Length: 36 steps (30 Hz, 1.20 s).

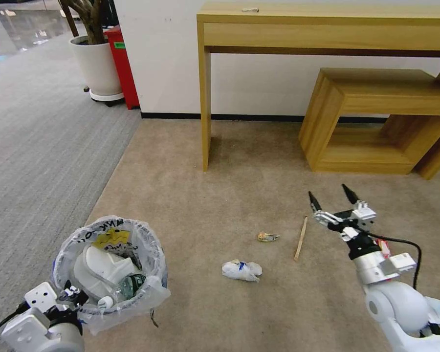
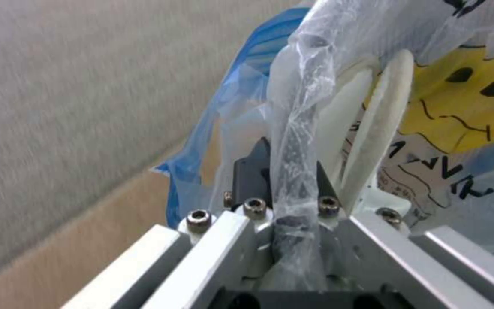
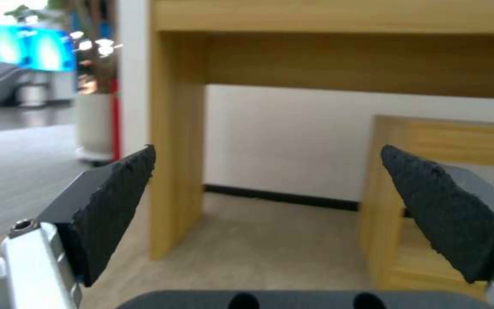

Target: Pick up the trash bin and place the garbage on the floor into it.

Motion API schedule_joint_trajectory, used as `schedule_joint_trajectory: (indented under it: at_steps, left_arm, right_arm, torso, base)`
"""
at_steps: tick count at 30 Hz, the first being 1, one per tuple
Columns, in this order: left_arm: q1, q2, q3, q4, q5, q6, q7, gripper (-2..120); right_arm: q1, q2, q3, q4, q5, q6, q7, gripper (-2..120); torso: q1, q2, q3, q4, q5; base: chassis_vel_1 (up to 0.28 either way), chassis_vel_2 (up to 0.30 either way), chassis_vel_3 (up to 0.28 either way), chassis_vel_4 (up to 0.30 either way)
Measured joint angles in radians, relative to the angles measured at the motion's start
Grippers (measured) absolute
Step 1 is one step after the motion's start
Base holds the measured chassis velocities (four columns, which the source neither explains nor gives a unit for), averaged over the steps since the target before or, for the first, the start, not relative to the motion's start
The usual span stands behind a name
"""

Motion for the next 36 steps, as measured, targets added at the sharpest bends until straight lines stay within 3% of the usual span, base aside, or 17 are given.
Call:
schedule_joint_trajectory:
  at_steps: [10, 13, 24, 36]
  left_arm:
    - [0.013, 0.002, -0.005, 0.000, 0.039, -0.040, 0.024, 0]
    - [0.019, -0.001, 0.000, 0.000, 0.095, -0.075, 0.068, 0]
    - [0.035, 0.017, -0.011, 0.000, 0.109, -0.083, 0.090, 0]
    - [0.037, 0.017, -0.001, 0.000, 0.122, -0.096, 0.103, 0]
  right_arm:
    - [-0.011, 0.052, 0.052, 0.016, -0.016, -0.002, 0.039, 100]
    - [-0.017, 0.057, 0.075, 0.017, -0.021, 0.005, 0.042, 100]
    - [-0.028, 0.105, 0.073, 0.025, -0.036, 0.020, 0.029, 100]
    - [-0.044, 0.105, 0.083, 0.025, -0.039, 0.032, 0.017, 100]
  torso:
    - [0.000, 0.000, 0.000, -0.0001, 0.0000]
    - [0.000, 0.000, 0.000, -0.0001, 0.0000]
    - [0.000, 0.000, 0.000, -0.0001, -0.0001]
    - [0.000, 0.000, 0.000, 0.0000, -0.0001]
  base:
    - [0.000, 0.000, 0.000, 0.000]
    - [0.000, 0.000, 0.000, 0.000]
    - [0.000, 0.000, 0.000, 0.000]
    - [0.000, 0.000, 0.000, 0.000]
